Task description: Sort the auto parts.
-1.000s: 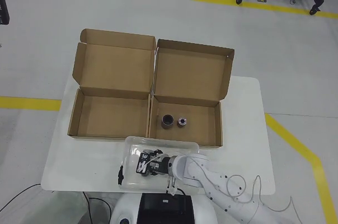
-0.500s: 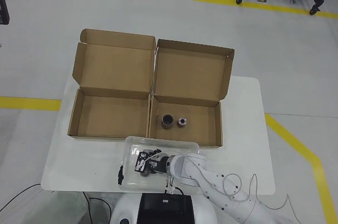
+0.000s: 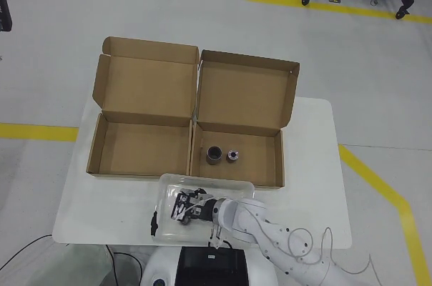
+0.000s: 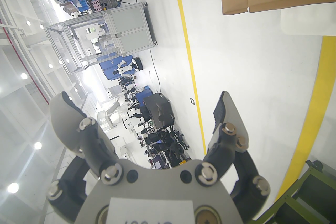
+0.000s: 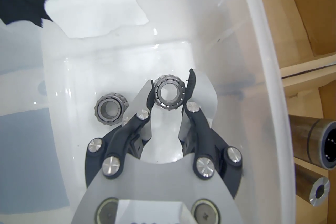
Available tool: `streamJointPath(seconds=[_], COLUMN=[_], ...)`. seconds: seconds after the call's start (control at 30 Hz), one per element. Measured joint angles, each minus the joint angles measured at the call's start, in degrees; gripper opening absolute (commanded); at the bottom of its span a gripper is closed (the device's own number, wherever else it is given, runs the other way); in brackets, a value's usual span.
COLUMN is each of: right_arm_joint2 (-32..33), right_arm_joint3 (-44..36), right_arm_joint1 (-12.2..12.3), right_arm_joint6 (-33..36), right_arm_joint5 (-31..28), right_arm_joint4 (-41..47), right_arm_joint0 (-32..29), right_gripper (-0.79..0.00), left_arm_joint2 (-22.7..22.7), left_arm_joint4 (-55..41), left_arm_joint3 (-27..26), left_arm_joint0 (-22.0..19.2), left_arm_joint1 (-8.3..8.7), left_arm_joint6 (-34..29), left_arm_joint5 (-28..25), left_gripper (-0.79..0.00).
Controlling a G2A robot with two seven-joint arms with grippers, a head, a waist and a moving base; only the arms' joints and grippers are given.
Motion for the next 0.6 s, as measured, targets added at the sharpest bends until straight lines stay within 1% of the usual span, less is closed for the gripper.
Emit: streamJointPath(seconds=[0.1, 0.2, 0.23, 0.37, 0.47, 0.6], right_arm_joint2=[2.1, 4.6, 5.7, 8.5, 8.6, 7.3], right_arm_joint3=[-1.9, -2.9, -3.0, -1.9, -1.7, -2.3], right_arm_joint1=[1.0, 2.0, 2.3, 2.9, 2.8, 1.8], right_arm_joint6=[-6.0, -13.6, -17.1, -26.2, -30.2, -31.4], right_arm_joint5=[-3.3, -7.2, -9.5, -15.1, -18.2, -19.6], right_arm_joint4=[1.0, 2.5, 4.0, 7.4, 7.7, 8.9], right_arm_joint0=[-1.8, -3.3, -3.6, -3.0, -0.7, 3.5], right_gripper=[-0.785, -0.785, -0.785, -0.785, -0.785, -0.785], left_arm_joint2=[0.0, 0.0, 0.0, 0.0, 0.0, 0.0], left_arm_joint4=[0.0, 0.0, 0.0, 0.0, 0.0, 0.0], left_arm_joint3=[0.0, 0.0, 0.0, 0.0, 0.0, 0.0], left_arm_joint0=[0.0, 0.0, 0.0, 0.0, 0.0, 0.0], left_arm_joint1=[0.00, 0.00, 0.00, 0.00, 0.00, 0.00], left_arm_joint6=[0.0, 0.0, 0.0, 0.0, 0.0, 0.0], left_arm_joint5=[0.0, 0.0, 0.0, 0.0, 0.0, 0.0], left_gripper=[0.000, 0.000, 0.000, 0.000, 0.000, 0.000])
